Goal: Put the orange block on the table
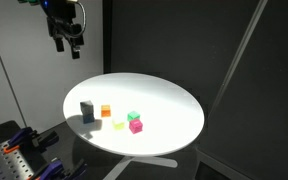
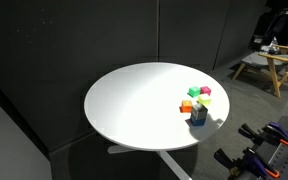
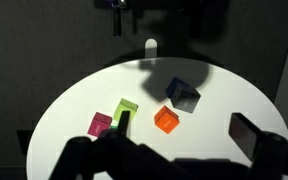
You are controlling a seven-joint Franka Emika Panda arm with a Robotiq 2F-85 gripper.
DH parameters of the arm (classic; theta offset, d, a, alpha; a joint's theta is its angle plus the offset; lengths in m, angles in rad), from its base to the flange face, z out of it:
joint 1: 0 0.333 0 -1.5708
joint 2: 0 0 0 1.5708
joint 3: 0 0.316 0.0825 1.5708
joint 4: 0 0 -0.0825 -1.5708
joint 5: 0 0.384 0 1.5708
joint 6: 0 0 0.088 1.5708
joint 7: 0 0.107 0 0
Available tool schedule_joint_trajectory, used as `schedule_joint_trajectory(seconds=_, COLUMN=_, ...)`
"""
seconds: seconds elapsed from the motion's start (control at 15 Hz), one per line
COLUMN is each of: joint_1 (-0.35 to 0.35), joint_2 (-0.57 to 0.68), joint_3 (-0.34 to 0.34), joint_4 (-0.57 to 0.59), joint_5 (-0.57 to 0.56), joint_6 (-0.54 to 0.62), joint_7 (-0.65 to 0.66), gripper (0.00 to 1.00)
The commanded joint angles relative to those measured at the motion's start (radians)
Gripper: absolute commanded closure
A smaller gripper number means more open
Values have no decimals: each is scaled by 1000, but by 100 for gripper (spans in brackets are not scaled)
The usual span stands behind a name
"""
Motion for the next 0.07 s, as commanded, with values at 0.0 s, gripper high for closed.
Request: schedule_joint_trajectory(seconds=0.0, joint_1=-5, joint_2=1, joint_3=4, joint_4=2, joint_5=3, joint_6=-2, joint_7=-3, gripper=0)
